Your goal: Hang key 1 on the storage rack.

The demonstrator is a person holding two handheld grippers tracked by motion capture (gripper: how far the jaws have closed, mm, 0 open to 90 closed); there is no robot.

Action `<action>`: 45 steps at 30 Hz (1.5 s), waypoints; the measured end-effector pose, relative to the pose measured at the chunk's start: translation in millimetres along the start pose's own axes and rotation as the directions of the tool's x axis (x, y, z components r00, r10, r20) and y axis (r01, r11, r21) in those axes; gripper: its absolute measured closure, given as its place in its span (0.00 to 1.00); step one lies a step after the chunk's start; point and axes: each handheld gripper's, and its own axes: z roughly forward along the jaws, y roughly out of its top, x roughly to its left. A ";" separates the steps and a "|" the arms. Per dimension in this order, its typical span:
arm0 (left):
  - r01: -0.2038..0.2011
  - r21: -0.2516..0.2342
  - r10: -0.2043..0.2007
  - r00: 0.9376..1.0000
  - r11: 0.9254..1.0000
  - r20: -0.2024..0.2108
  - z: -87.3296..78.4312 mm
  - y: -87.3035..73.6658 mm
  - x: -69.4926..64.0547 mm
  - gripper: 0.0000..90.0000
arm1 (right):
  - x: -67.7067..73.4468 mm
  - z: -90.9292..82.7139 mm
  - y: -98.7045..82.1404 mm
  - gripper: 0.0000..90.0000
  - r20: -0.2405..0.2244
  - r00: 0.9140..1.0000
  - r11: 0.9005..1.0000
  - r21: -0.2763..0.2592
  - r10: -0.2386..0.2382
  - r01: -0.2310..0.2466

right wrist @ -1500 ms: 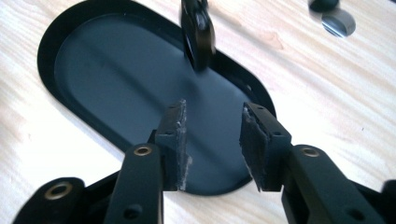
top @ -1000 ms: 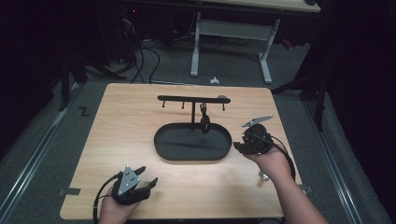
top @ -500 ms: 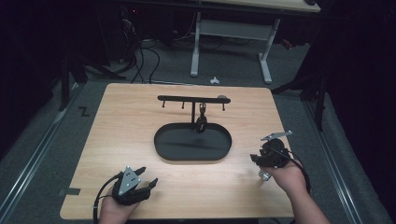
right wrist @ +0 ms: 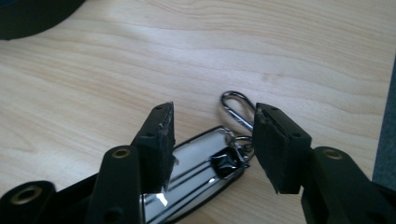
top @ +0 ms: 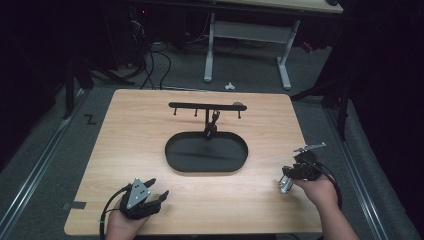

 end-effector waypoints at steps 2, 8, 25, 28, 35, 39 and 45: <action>-0.001 0.001 0.001 1.000 1.000 0.000 0.1 0.1 0.1 0.43 | -7.5 2.5 1.0 0.53 0.008 1.000 1.000 0.005 0.029 -0.029; 0.000 -0.001 0.000 1.000 1.000 -0.003 -0.3 0.1 1.1 0.43 | -16.9 16.2 2.5 0.58 0.003 0.998 0.996 0.066 0.064 -0.064; -0.004 -0.001 0.004 1.000 1.000 0.003 0.1 0.6 -0.7 0.43 | 36.1 21.6 9.8 0.81 -0.091 0.987 0.988 0.072 -0.133 0.139; -0.006 -0.001 0.006 1.000 1.000 0.003 0.0 0.7 -0.8 0.43 | 44.8 22.0 11.1 0.83 -0.108 0.981 0.983 0.070 -0.160 0.168; -0.007 0.000 0.007 1.000 1.000 0.007 -0.3 0.8 -0.5 0.43 | 60.1 24.6 11.9 0.82 -0.119 0.971 0.973 0.077 -0.207 0.217; -0.007 -0.001 0.007 1.000 1.000 0.007 0.2 0.7 -0.6 0.43 | 61.5 28.1 13.1 0.76 -0.099 0.973 0.970 0.100 -0.210 0.219; -0.006 0.000 0.006 1.000 1.000 0.007 0.1 0.7 0.0 0.43 | 60.5 31.7 13.9 0.74 -0.082 0.973 0.967 0.115 -0.218 0.226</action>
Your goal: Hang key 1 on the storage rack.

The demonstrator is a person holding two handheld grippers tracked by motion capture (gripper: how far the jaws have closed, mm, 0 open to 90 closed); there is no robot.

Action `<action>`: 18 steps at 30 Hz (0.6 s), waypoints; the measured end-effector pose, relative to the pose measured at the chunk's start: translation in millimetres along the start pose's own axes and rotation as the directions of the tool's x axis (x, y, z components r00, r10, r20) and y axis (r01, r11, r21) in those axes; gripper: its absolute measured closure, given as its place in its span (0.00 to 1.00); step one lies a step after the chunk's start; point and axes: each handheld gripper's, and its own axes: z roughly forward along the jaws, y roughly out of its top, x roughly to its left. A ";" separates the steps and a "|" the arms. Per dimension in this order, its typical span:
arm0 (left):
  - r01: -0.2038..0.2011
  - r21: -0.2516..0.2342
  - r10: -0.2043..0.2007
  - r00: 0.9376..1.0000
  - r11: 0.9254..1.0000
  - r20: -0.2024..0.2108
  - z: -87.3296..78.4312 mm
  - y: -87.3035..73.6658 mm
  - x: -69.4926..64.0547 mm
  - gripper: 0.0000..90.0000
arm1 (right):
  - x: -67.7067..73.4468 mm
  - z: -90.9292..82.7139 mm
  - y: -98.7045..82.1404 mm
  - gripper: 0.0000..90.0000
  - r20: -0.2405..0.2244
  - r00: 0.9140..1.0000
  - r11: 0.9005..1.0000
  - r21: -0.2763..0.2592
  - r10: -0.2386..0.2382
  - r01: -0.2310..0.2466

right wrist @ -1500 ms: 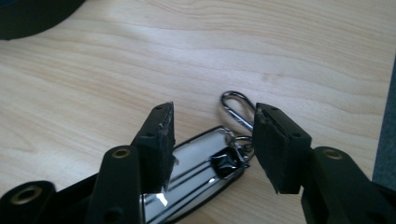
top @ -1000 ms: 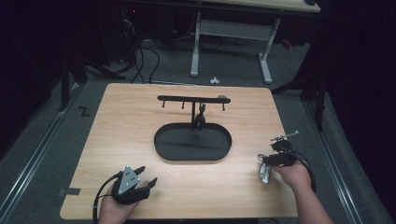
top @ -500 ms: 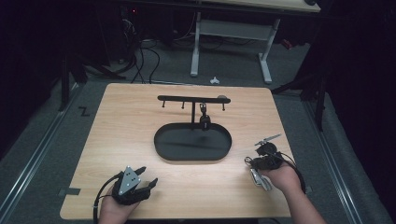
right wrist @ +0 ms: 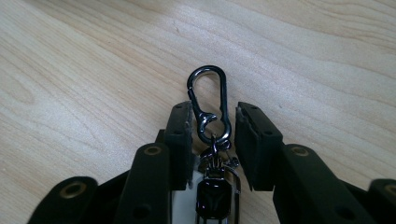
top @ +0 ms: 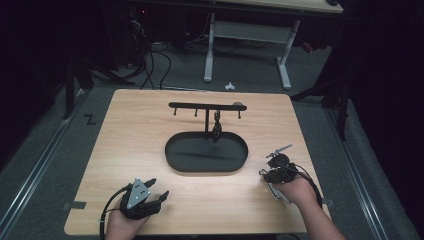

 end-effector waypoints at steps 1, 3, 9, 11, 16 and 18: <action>0.000 -0.001 0.000 1.000 1.000 0.000 0.1 0.0 -0.1 0.43 | 0.0 0.5 0.1 0.73 -0.003 1.000 1.000 0.001 -0.003 0.003; -0.001 -0.001 0.001 1.000 1.000 0.000 0.0 0.0 -0.5 0.43 | 0.2 1.5 0.8 0.73 0.000 1.000 1.000 0.005 -0.003 0.003; -0.001 -0.001 0.001 1.000 1.000 -0.001 -0.5 0.0 -0.2 0.43 | 3.1 4.7 5.0 0.74 0.007 1.000 0.999 0.023 -0.025 0.025; -0.001 -0.002 0.001 1.000 1.000 0.000 -0.5 0.0 0.0 0.43 | 4.5 4.7 6.9 0.80 0.010 0.999 0.999 0.030 -0.035 0.034; 0.001 -0.002 -0.001 1.000 1.000 0.001 -0.9 0.0 0.4 0.43 | 7.6 0.7 10.7 0.86 -0.004 0.999 0.999 0.023 -0.045 0.045; 0.002 -0.004 -0.002 1.000 1.000 0.000 -1.0 0.0 0.4 0.43 | 8.8 -1.3 11.8 0.88 -0.002 0.998 0.998 0.023 -0.059 0.059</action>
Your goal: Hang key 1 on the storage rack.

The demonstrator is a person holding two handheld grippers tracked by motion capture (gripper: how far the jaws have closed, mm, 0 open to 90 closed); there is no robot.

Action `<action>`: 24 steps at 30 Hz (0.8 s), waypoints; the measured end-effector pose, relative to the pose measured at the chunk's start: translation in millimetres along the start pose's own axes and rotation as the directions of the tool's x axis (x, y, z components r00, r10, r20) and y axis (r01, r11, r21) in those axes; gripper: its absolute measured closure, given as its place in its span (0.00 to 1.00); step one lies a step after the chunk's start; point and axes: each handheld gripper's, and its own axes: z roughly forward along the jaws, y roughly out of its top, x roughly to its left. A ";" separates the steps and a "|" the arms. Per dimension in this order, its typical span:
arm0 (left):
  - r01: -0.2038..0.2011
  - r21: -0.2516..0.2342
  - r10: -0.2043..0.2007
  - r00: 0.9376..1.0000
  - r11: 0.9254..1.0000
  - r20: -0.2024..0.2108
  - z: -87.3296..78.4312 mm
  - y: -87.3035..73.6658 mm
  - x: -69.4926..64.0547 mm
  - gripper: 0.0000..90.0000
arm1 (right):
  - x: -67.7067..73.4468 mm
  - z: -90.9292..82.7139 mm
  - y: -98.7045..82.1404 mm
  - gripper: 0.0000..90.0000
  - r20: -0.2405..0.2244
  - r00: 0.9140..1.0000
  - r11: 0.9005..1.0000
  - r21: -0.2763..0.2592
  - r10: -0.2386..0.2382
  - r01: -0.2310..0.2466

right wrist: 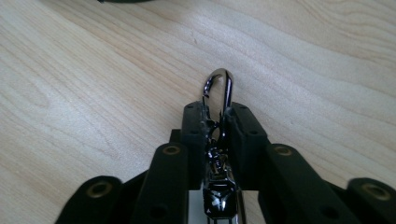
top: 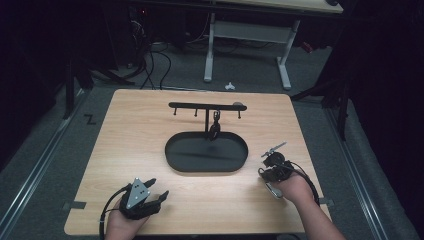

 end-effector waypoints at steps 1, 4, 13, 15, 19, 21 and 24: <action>0.000 0.000 0.000 1.000 1.000 0.000 0.0 0.0 0.0 0.43 | 0.0 0.0 0.0 0.88 0.000 1.000 1.000 0.000 0.000 0.000; 0.000 0.000 0.000 1.000 1.000 0.000 -0.1 0.1 -0.1 0.43 | 1.8 -1.1 0.6 0.89 -0.007 1.000 1.000 0.006 -0.017 0.017; 0.000 0.002 0.000 1.000 1.000 0.002 0.0 0.0 0.1 0.43 | 5.7 6.4 1.0 0.90 -0.008 0.999 0.998 0.047 -0.047 0.048; 0.001 -0.001 -0.001 1.000 1.000 0.000 0.2 -0.1 0.2 0.43 | 6.5 6.5 1.2 0.91 -0.008 0.999 0.998 0.044 -0.046 0.046; 0.001 -0.002 -0.001 1.000 1.000 0.000 -0.4 0.0 0.4 0.43 | 6.7 5.2 1.2 0.91 -0.021 0.999 0.998 0.039 -0.045 0.046; 0.001 -0.002 -0.001 1.000 1.000 0.000 -0.4 0.0 0.6 0.43 | 6.5 1.4 1.2 0.92 -0.032 0.999 0.999 0.033 -0.039 0.040; 0.001 -0.003 -0.001 1.000 1.000 -0.001 0.1 0.0 0.4 0.43 | 4.5 -6.4 1.1 0.92 -0.035 0.999 0.999 0.022 -0.033 0.033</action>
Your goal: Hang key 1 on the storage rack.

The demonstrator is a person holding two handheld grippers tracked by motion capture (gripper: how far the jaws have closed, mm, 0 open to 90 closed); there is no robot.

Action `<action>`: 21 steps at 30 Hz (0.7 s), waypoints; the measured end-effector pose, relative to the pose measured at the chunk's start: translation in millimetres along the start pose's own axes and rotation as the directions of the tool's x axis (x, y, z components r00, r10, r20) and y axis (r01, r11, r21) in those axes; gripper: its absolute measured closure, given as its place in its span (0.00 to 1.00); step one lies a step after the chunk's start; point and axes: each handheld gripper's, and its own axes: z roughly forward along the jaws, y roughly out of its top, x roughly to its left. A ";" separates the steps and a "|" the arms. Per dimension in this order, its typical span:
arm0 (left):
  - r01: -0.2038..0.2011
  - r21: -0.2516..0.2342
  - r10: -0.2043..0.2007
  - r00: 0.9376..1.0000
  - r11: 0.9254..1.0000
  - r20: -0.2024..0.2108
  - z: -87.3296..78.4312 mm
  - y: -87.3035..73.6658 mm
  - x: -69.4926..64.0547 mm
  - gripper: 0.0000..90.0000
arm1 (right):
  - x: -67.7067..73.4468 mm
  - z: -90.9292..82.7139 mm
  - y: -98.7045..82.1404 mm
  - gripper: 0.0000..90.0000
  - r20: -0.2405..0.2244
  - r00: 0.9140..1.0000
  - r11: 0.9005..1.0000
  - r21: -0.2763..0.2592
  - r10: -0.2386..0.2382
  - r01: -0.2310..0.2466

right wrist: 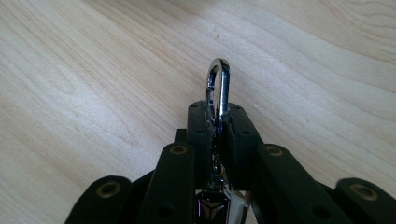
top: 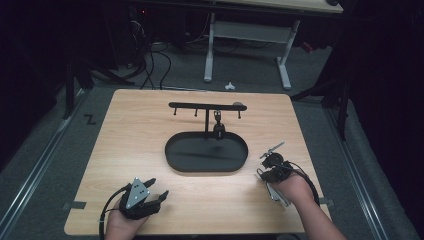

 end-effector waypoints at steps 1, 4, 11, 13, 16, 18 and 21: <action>0.000 0.000 0.000 1.000 1.000 0.000 0.0 0.0 0.0 0.43 | -0.7 -2.6 -0.1 0.92 0.005 1.000 1.000 -0.001 0.000 0.000; -0.004 0.003 0.004 1.000 1.000 0.002 -0.5 0.4 0.0 0.43 | -2.0 -12.0 0.0 0.92 0.021 1.000 1.000 -0.017 0.004 -0.003; -0.005 0.001 0.005 1.000 1.000 0.001 -0.5 0.3 -0.4 0.43 | -0.3 -36.5 2.7 0.92 0.026 1.000 0.998 -0.062 0.004 -0.002; -0.005 0.003 0.005 1.000 1.000 0.003 -0.7 0.5 -0.2 0.43 | 1.4 -43.0 3.4 0.92 0.031 0.999 0.997 -0.071 0.020 -0.018; -0.003 -0.001 0.003 1.000 1.000 0.001 -0.8 0.4 -0.3 0.43 | 1.6 -49.8 5.4 0.92 0.028 1.000 0.996 -0.086 0.007 -0.005; -0.003 -0.002 0.003 1.000 1.000 0.001 -0.8 0.4 -0.4 0.43 | 2.6 -53.8 6.7 0.92 0.028 1.000 0.996 -0.088 0.003 -0.001; -0.002 -0.002 0.002 1.000 1.000 0.001 -0.8 0.3 -0.4 0.43 | 3.8 -59.5 8.8 0.92 0.034 0.999 0.996 -0.091 -0.001 0.005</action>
